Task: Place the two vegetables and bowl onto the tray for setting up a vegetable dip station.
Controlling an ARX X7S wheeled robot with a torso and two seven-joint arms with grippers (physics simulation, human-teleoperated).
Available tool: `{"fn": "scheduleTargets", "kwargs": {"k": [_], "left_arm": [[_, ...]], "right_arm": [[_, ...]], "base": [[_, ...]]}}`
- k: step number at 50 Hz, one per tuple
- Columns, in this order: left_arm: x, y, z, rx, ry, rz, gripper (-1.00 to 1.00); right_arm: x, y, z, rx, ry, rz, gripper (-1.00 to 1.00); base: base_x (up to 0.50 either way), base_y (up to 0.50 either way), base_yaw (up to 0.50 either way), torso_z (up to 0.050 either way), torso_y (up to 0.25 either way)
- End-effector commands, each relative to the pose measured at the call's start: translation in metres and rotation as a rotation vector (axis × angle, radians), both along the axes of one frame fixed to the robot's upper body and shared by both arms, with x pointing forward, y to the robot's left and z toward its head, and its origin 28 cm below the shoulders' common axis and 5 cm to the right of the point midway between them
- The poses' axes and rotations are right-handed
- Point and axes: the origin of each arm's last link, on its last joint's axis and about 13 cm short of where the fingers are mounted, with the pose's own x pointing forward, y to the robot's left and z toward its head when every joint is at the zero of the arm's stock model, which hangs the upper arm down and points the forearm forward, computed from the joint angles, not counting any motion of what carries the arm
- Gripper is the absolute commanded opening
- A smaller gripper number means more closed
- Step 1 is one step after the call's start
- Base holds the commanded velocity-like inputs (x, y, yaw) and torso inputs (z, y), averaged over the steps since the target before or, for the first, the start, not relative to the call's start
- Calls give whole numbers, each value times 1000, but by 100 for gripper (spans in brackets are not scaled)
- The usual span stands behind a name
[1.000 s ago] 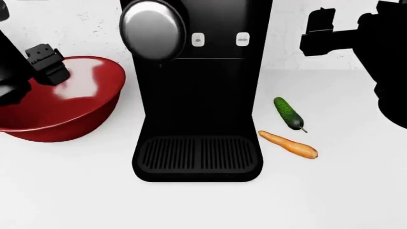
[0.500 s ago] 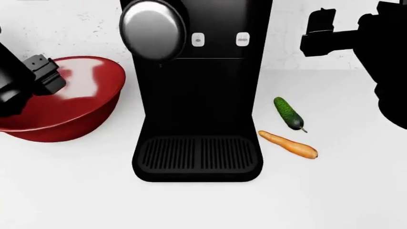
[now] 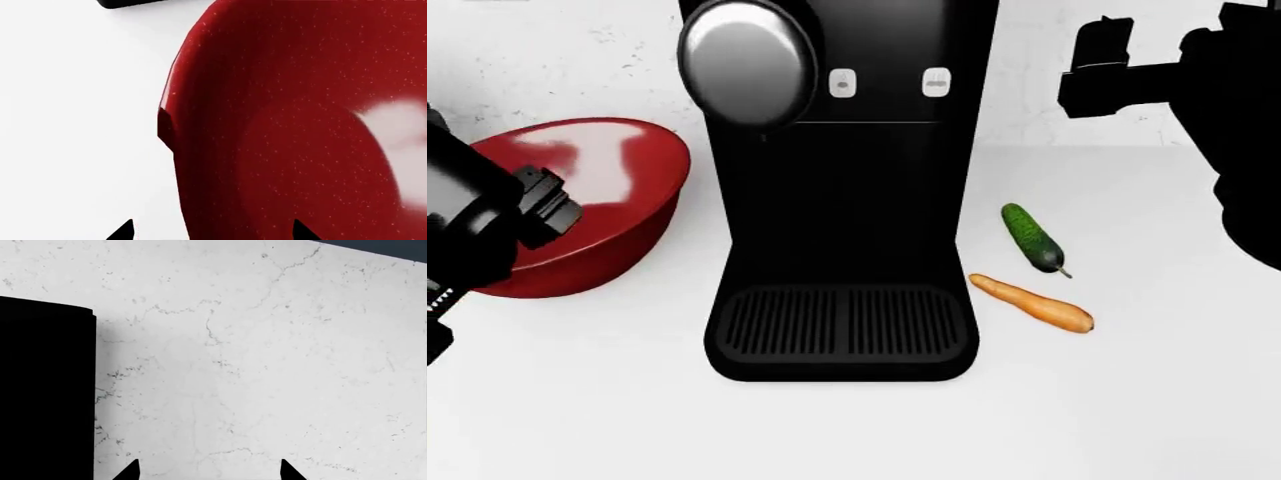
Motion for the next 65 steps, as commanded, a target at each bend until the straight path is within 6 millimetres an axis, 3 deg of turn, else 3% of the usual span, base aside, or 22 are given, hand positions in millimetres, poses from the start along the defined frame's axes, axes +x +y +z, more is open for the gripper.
{"fn": "scheduleTargets", "kwargs": {"k": [1,6,7,27,65], "left_arm": [[5,5,-14,-56,31,54,100],[7,5,-18,-71,36,57,100],[8,6,-19,-79,31,59,-100],[0,3,3,-113,-77,46,-100],[-22,19,29,-62,-135,242,-100]], "right_arm": [[0,0,0,0,-1,-1,100],[-1,0,1,1,-3,-1,100],[0,0,1,1,-4,-1,100],[1,-2,-4,-17,48,-33,100],[1,-4,-8,-27,93,-37,100]], "base": [[0,0,0,0,0],[0,0,0,0,0],[0,0,0,0,0],[0,0,0,0,0],[0,0,0,0,0]]}}
